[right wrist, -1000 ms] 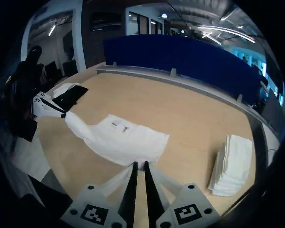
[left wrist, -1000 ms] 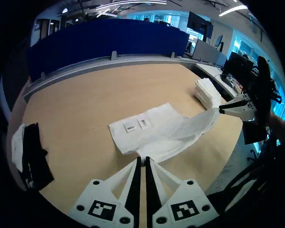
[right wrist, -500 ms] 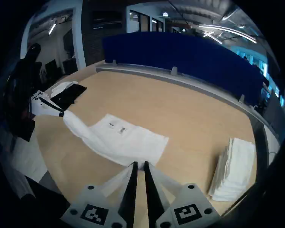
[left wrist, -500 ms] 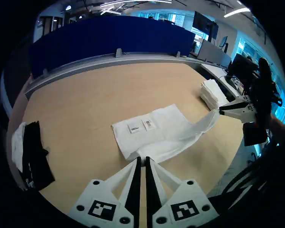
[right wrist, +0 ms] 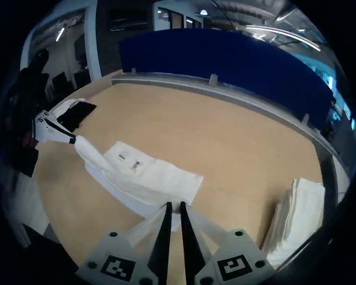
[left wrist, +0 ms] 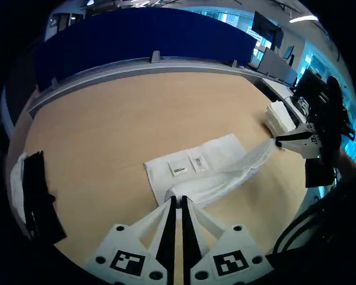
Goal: Fold towel
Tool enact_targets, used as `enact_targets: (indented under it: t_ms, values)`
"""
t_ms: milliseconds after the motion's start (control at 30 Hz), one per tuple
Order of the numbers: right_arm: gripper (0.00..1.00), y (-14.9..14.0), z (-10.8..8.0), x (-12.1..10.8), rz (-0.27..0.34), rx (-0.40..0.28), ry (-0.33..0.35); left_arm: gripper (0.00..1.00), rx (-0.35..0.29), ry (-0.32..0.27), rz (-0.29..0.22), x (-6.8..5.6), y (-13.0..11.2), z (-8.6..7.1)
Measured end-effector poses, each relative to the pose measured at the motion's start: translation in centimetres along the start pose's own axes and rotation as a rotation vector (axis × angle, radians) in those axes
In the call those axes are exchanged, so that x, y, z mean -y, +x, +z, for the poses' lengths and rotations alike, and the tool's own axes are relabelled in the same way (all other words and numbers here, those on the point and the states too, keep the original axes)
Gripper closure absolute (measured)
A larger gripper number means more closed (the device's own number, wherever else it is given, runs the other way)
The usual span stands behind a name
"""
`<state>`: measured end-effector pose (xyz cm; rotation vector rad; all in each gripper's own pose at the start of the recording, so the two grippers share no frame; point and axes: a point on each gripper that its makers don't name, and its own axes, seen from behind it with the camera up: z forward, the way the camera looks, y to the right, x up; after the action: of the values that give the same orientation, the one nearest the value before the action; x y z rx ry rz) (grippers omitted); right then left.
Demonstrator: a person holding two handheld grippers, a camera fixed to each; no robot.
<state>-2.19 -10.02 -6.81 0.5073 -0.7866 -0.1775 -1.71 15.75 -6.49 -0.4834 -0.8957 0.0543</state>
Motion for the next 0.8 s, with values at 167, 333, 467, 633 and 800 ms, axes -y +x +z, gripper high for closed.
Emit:
enact_targets:
  t_ms: [167,333,467,633,800]
  values:
    - [0.87,-0.8,2.3,-0.6,0.019,0.024,0.003,0.92,0.031,0.006,0.003,0.9,-0.8,2.4]
    - [0.87,-1.4,4.1,-1.2,0.038,0.041,-0.004,0.92,0.043,0.006,0.011,1.5,-1.3,4.2]
    - [0.87,-1.7,5.1,-1.5,0.055,0.048,-0.007,0.92,0.039,0.008,0.011,1.8,-1.5,5.3]
    - [0.87,-2.1,6.0,-1.8,0.071,0.056,-0.012,0.92,0.034,0.018,-0.002,2.5,-1.8,6.5]
    - [0.87,-2.2,6.7,-2.0,0.084,0.062,-0.020,0.92,0.024,0.026,-0.023,3.0,-1.8,7.5]
